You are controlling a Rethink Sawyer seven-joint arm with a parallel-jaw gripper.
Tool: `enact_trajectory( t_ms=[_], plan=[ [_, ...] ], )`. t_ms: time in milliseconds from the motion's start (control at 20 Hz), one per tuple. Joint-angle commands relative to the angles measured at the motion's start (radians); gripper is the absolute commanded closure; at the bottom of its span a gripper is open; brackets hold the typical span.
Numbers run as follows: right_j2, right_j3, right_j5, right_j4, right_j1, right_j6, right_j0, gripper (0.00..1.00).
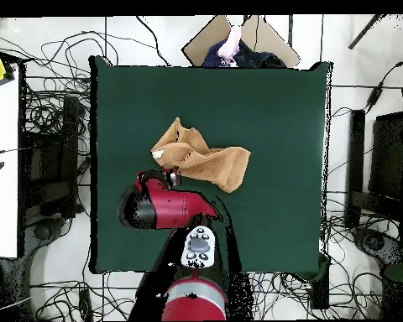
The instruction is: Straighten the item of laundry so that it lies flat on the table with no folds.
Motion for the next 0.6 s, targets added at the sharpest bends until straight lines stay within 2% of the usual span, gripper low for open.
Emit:
enact_trajectory(
  t_ms=[50, 300, 350, 600],
  plan=[
    [0.016, -0.078, -0.135, 0.019, 0.183, 0.199, 0.015, 0.00],
    [0.029, -0.083, -0.256, 0.041, 0.247, 0.225, 0.010, 0.00],
    [0.024, -0.109, -0.273, 0.041, 0.281, 0.211, 0.011, 0.00],
    [-0.043, -0.140, -0.190, 0.091, 0.334, 0.157, 0.070, 0.00]
  ],
)
